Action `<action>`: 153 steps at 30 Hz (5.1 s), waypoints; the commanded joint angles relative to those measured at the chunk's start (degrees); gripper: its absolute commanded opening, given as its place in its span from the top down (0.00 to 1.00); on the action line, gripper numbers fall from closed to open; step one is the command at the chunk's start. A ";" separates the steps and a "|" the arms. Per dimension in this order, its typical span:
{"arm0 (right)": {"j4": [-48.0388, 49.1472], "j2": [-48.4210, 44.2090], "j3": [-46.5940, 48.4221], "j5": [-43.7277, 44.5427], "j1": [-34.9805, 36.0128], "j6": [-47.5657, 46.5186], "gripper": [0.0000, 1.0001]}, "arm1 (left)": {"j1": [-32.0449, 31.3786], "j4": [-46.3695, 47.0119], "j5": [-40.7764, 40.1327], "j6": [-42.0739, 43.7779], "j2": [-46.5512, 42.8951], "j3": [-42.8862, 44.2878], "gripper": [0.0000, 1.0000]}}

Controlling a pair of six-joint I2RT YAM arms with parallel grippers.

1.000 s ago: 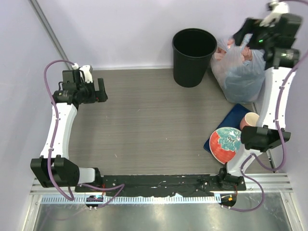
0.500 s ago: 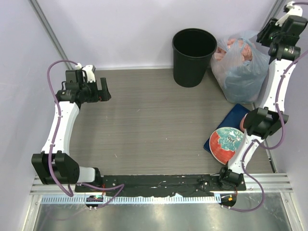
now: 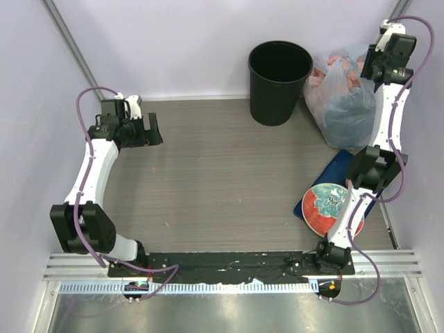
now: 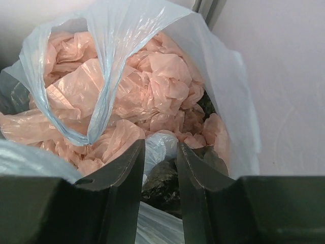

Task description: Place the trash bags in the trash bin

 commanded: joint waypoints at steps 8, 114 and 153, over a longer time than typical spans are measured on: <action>8.02 5.81 2.70 4.81 0.79 -1.75 0.62 | -0.29 1.21 1.05 -0.18 1.22 3.14 0.00; 33.62 -35.15 -48.81 -25.95 47.20 26.64 0.99 | -31.93 26.42 -10.22 24.61 -19.43 -11.97 0.44; 30.08 -30.40 -55.28 -35.35 43.33 30.23 0.17 | -12.16 34.78 14.23 -18.37 -15.48 -12.06 1.00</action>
